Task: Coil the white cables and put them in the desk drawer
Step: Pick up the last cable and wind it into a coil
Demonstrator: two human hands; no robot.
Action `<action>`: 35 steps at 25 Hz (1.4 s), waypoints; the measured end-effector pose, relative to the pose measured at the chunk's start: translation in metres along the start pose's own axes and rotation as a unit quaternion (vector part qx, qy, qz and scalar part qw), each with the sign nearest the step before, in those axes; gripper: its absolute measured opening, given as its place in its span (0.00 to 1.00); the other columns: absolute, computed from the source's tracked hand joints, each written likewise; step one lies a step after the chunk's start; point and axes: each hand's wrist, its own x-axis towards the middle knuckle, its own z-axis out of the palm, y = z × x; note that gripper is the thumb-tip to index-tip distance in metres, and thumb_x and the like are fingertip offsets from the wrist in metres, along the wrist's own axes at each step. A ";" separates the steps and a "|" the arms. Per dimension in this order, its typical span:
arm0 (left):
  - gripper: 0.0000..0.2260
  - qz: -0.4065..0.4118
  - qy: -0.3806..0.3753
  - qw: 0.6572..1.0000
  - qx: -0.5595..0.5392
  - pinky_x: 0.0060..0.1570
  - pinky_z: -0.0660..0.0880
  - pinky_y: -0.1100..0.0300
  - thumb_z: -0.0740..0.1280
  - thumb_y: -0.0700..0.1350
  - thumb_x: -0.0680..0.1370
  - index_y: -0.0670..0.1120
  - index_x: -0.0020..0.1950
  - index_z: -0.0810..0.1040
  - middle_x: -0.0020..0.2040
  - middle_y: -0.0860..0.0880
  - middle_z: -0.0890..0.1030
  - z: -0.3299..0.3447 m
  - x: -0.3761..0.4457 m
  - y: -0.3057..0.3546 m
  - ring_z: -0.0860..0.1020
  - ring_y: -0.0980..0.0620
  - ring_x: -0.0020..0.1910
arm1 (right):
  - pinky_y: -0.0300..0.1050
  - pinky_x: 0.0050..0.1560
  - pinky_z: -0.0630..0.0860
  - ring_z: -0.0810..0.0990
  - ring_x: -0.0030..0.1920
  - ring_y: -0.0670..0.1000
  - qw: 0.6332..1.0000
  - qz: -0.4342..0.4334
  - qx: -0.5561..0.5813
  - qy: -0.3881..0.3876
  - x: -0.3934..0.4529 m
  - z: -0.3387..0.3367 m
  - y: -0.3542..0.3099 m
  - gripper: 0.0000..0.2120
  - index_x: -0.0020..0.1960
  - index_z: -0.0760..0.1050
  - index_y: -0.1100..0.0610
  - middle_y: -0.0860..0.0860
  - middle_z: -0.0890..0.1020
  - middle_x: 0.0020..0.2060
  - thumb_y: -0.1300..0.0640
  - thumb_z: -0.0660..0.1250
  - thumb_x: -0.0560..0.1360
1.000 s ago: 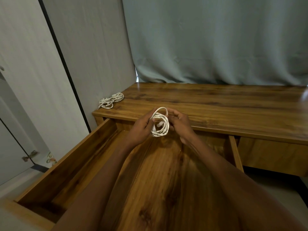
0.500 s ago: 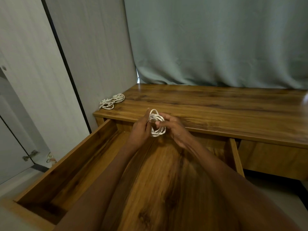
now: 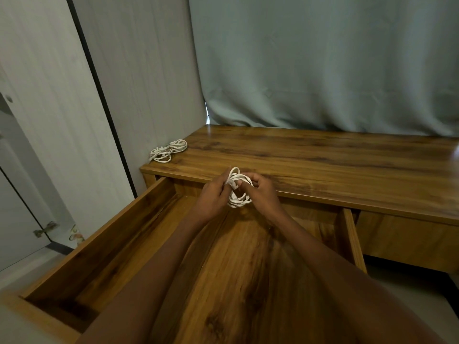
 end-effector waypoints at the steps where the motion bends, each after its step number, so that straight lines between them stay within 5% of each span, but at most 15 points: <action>1: 0.19 0.007 0.005 1.000 -0.005 0.53 0.76 0.60 0.58 0.43 0.84 0.46 0.76 0.67 0.60 0.49 0.81 0.001 -0.001 0.001 0.80 0.54 0.55 | 0.45 0.49 0.80 0.85 0.49 0.49 0.999 0.013 0.032 -0.008 -0.001 0.001 -0.002 0.14 0.63 0.79 0.61 0.55 0.86 0.52 0.63 0.70 0.78; 6: 0.12 0.027 0.025 0.999 -0.011 0.42 0.75 0.57 0.58 0.43 0.84 0.44 0.65 0.76 0.48 0.46 0.83 0.000 -0.001 -0.001 0.81 0.51 0.44 | 0.40 0.52 0.80 0.84 0.52 0.44 0.991 0.020 0.109 -0.075 -0.002 0.002 -0.007 0.28 0.75 0.68 0.54 0.44 0.84 0.54 0.67 0.69 0.77; 10: 0.12 0.005 0.012 1.000 -0.018 0.45 0.75 0.56 0.59 0.43 0.84 0.44 0.64 0.76 0.49 0.47 0.82 -0.002 -0.001 -0.002 0.80 0.52 0.45 | 0.40 0.51 0.79 0.85 0.53 0.46 0.990 0.015 0.106 -0.086 -0.001 0.000 -0.009 0.22 0.68 0.76 0.57 0.50 0.86 0.54 0.68 0.72 0.75; 14: 0.14 -0.004 -0.027 1.000 0.002 0.42 0.73 0.67 0.59 0.45 0.84 0.48 0.69 0.75 0.47 0.53 0.82 -0.005 -0.001 -0.002 0.79 0.63 0.42 | 0.47 0.52 0.81 0.85 0.49 0.42 0.993 -0.065 -0.080 -0.054 0.001 -0.010 -0.004 0.13 0.58 0.84 0.51 0.45 0.87 0.48 0.52 0.75 0.75; 17: 0.14 -0.019 -0.053 0.998 0.003 0.40 0.73 0.65 0.59 0.47 0.84 0.50 0.68 0.76 0.43 0.57 0.80 -0.005 0.001 -0.006 0.78 0.65 0.39 | 0.46 0.55 0.79 0.82 0.54 0.39 0.964 -0.157 -0.211 -0.033 0.003 -0.015 0.004 0.16 0.59 0.84 0.47 0.42 0.85 0.54 0.42 0.70 0.75; 20: 0.12 -0.037 -0.076 0.996 0.008 0.38 0.75 0.56 0.59 0.48 0.84 0.48 0.65 0.77 0.40 0.56 0.80 -0.006 0.002 -0.010 0.78 0.61 0.35 | 0.39 0.55 0.75 0.79 0.57 0.40 0.932 -0.251 -0.262 -0.026 0.001 -0.011 0.005 0.14 0.59 0.84 0.51 0.44 0.81 0.59 0.47 0.67 0.78; 23: 0.13 -0.051 -0.093 0.993 0.045 0.42 0.70 0.59 0.58 0.46 0.84 0.45 0.66 0.76 0.46 0.51 0.81 -0.006 0.004 -0.005 0.78 0.55 0.41 | 0.40 0.52 0.73 0.79 0.57 0.44 0.914 -0.286 -0.286 -0.031 -0.002 -0.009 0.003 0.08 0.55 0.81 0.54 0.47 0.80 0.59 0.53 0.67 0.80; 28: 0.14 -0.054 -0.129 0.984 0.107 0.44 0.67 0.60 0.57 0.44 0.84 0.43 0.69 0.73 0.57 0.40 0.81 -0.003 0.005 -0.004 0.79 0.45 0.52 | 0.49 0.34 0.75 0.82 0.39 0.54 0.850 -0.327 -0.412 -0.013 -0.006 -0.009 0.002 0.14 0.51 0.75 0.56 0.51 0.83 0.42 0.46 0.58 0.82; 35: 0.15 -0.067 -0.064 0.993 0.069 0.50 0.73 0.58 0.66 0.46 0.81 0.43 0.66 0.71 0.57 0.44 0.82 0.006 0.004 -0.005 0.80 0.44 0.56 | 0.47 0.38 0.76 0.83 0.37 0.50 0.956 -0.129 -0.260 0.042 0.007 -0.007 -0.008 0.09 0.49 0.73 0.56 0.51 0.85 0.39 0.50 0.65 0.81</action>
